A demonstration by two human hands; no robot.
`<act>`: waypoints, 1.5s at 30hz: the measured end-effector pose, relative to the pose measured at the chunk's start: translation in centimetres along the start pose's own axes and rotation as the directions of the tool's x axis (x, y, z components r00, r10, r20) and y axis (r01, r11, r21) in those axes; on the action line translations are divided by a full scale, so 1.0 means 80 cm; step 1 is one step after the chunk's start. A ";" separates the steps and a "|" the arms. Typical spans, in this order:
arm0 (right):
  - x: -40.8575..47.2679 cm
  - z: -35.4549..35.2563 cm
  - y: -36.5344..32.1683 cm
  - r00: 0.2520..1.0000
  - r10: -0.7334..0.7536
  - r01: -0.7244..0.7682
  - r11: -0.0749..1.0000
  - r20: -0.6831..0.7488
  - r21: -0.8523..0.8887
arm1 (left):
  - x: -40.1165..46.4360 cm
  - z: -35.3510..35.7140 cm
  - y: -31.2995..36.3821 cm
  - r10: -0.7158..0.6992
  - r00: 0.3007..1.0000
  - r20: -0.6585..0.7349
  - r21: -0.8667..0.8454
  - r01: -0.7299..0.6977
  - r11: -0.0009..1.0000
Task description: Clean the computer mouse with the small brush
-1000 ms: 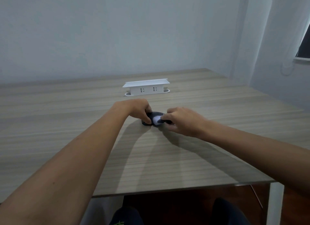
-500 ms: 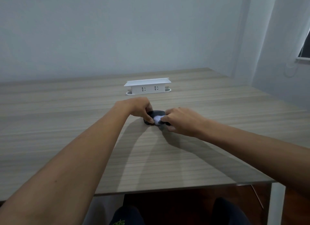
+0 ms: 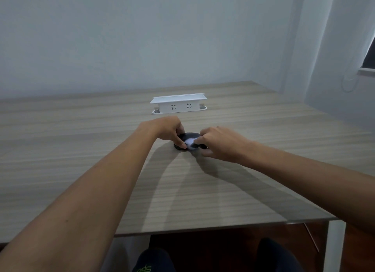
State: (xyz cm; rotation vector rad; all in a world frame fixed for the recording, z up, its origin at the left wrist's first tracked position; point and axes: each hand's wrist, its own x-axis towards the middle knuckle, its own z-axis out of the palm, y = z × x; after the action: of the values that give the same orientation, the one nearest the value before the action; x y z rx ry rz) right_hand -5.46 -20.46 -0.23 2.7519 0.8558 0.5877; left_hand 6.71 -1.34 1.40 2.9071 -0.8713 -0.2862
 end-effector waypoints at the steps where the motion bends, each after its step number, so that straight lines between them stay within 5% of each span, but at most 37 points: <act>1: -0.001 0.000 0.003 1.000 0.010 -0.010 1.000 0.014 -0.013 | -0.001 0.000 0.001 0.000 1.000 -0.005 0.002 0.000 1.000; 18: -0.019 0.022 0.068 0.927 0.349 -0.305 0.915 -0.137 0.266 | -0.001 -0.019 0.017 -0.074 0.996 0.055 0.137 0.066 0.988; 27: -0.027 0.044 0.086 0.863 0.489 -0.434 0.848 -0.131 0.305 | 0.003 -0.021 0.006 0.072 0.997 0.038 0.353 -0.081 0.932; 34: -0.030 0.049 0.073 0.886 0.457 -0.434 0.876 -0.078 0.209 | -0.007 -0.006 -0.013 0.183 0.980 -0.077 0.426 -0.134 0.895; 45: -0.042 0.060 0.058 0.874 0.475 -0.442 0.865 -0.102 0.239 | -0.052 0.040 -0.054 -0.040 0.931 -0.362 -0.035 0.030 0.999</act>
State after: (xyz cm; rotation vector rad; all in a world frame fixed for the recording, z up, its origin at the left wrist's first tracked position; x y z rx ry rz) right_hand -3.66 -26.54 -4.19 3.1600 0.2819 0.8500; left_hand 4.98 4.47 -1.71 2.8138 -0.7451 0.2302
